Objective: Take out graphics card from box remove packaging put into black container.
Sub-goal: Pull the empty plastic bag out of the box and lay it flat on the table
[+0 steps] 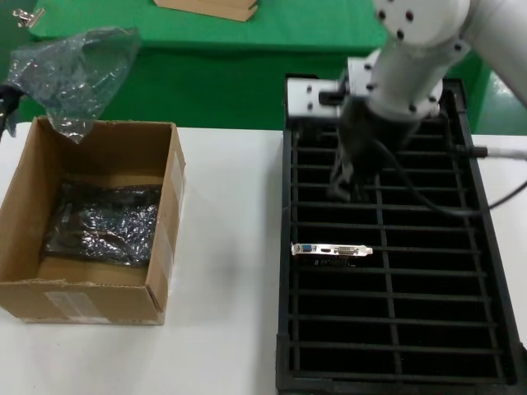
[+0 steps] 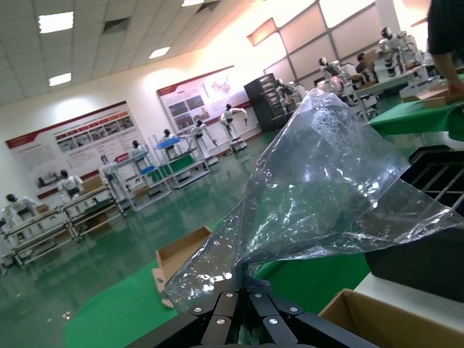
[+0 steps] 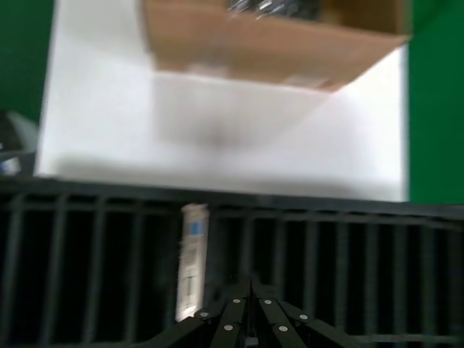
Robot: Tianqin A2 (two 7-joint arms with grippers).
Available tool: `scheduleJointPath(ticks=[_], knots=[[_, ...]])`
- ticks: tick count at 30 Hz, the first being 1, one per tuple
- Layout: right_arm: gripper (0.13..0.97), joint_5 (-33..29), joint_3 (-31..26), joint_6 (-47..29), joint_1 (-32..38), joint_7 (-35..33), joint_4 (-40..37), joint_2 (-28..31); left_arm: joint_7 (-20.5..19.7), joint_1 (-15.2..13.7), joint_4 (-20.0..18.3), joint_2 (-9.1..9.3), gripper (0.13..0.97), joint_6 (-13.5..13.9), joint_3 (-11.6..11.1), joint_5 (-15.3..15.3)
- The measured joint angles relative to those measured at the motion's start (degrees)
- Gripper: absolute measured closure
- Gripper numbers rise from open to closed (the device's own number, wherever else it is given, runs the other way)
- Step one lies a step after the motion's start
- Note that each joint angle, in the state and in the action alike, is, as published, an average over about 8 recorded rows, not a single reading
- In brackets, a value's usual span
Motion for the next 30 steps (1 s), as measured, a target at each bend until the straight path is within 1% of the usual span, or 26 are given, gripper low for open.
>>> scheduleJointPath(ticks=[6, 13, 16, 19, 22, 27, 30], knots=[[0.955, -4.25, 6.86, 2.78, 1.02, 0.92, 0.02, -1.33, -0.27, -1.00, -0.37, 0.64, 0.958, 0.64, 1.23, 1.18], [0.958, -7.22, 14.08, 6.49, 0.60, 2.56, 3.25, -2.23, -1.44, -2.10, -1.29, 1.56, 0.958, 0.95, 2.97, 2.81], [0.959, -8.03, 16.77, 7.89, -0.46, 2.88, 5.26, -1.95, -2.20, -2.55, -1.86, 2.58, 0.958, 1.13, 4.01, 3.75], [0.959, -8.57, 19.11, 9.11, -1.89, 2.93, 7.21, -1.29, -2.65, -3.06, -2.09, 4.47, 0.958, 0.75, 5.35, 4.99], [0.959, -8.91, 21.21, 10.12, -3.58, 2.93, 9.20, -0.42, -2.69, -3.70, -1.79, 7.20, 0.958, -0.48, 6.84, 6.43], [0.959, -9.17, 24.22, 10.90, -6.57, 3.21, 12.71, 1.17, -2.61, -4.78, -0.70, 12.51, 0.958, -3.87, 8.94, 8.52], [0.960, -9.25, 25.68, 10.86, -8.02, 3.28, 14.49, 2.03, -2.62, -5.05, -0.17, 15.34, 0.958, -5.90, 10.06, 9.67]])
